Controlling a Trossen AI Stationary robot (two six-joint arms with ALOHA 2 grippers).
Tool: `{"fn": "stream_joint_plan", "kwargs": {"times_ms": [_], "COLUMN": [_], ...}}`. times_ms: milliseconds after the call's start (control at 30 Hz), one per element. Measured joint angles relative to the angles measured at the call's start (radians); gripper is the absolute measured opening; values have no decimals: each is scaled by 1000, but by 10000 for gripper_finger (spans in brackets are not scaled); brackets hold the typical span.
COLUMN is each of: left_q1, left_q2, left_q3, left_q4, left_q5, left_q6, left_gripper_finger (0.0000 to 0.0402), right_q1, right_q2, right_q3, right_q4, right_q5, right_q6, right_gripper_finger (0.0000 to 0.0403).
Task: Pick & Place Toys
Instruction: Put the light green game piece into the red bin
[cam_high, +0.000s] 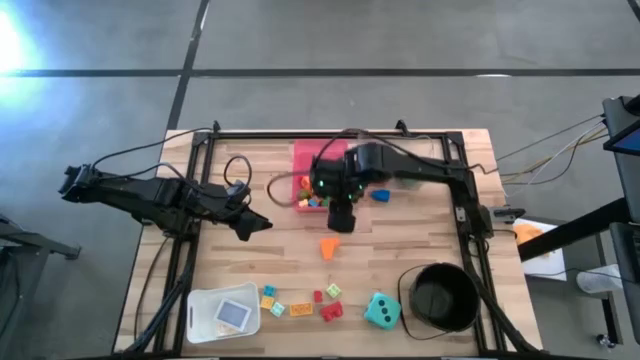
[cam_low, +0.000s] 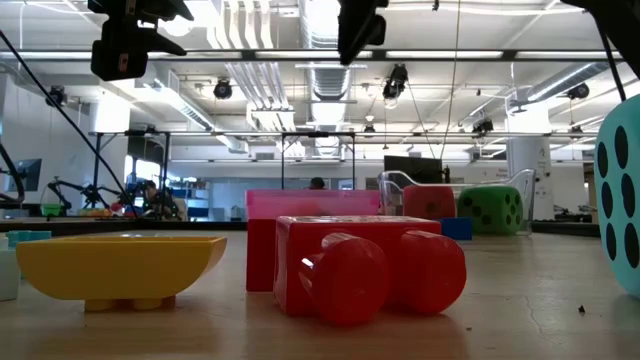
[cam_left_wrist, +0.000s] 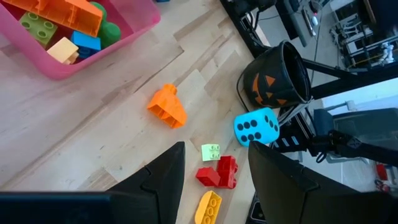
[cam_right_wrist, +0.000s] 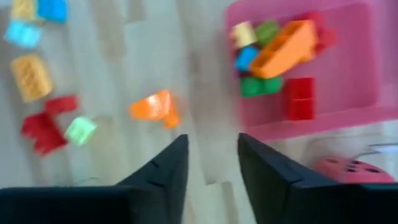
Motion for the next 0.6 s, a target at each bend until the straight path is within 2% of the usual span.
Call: {"fn": "stream_joint_plan", "kwargs": {"times_ms": [133, 267, 600], "left_q1": [0, 0, 0], "left_q2": [0, 0, 0], "left_q3": [0, 0, 0], "left_q4": [0, 0, 0], "left_q5": [0, 0, 0], "left_q6": [0, 0, -1], "left_gripper_finger": [181, 181, 181], "right_q1": [62, 109, 197], "right_q2": [-2, -2, -2], "right_q3": [-26, -97, -383], "right_q4": [-13, -14, 19], "right_q5": [-57, -68, -116], "right_q6": [-18, 23, 138], "right_gripper_finger": [62, 16, 18]}}
